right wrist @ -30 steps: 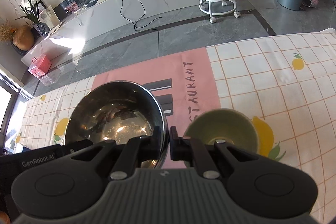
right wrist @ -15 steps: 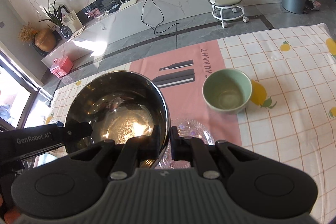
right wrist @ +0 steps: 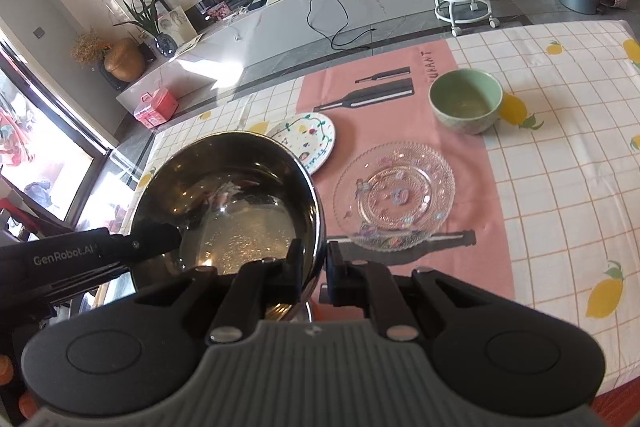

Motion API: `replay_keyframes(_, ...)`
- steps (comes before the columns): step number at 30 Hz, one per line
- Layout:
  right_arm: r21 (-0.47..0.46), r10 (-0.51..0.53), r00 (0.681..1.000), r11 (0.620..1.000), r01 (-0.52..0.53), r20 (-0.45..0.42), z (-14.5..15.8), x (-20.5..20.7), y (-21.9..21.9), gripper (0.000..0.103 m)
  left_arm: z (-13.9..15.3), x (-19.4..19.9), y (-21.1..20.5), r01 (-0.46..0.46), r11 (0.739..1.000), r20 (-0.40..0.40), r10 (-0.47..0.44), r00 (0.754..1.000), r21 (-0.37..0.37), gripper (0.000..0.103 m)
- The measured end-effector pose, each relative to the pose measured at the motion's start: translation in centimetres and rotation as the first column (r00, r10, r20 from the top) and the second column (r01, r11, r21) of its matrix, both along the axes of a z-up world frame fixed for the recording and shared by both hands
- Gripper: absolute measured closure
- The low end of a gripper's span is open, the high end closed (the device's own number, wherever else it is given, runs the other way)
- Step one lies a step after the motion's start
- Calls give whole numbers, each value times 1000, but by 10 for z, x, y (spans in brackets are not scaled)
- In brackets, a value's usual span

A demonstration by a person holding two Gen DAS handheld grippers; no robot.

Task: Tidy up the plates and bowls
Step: 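Carry the stacked steel bowls with the left gripper across the table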

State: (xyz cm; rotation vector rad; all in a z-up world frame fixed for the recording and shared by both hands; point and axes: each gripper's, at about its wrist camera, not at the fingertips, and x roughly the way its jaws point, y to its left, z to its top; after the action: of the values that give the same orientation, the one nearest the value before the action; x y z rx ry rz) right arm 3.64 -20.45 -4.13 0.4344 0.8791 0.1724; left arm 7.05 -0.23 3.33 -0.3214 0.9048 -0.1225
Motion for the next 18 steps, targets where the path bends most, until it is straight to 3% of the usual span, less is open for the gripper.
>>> replay_keyframes(7, -26, 45, 998, 999, -46, -41, -14, -20, 27, 94, -18, -29, 26, -26, 1000, -45, 26, 999, 5, 89)
replay_keyframes(18, -78, 99, 991, 991, -107, -92, -27, -17, 55, 94, -41, -36, 50, -73, 997, -95, 70, 993, -26, 89)
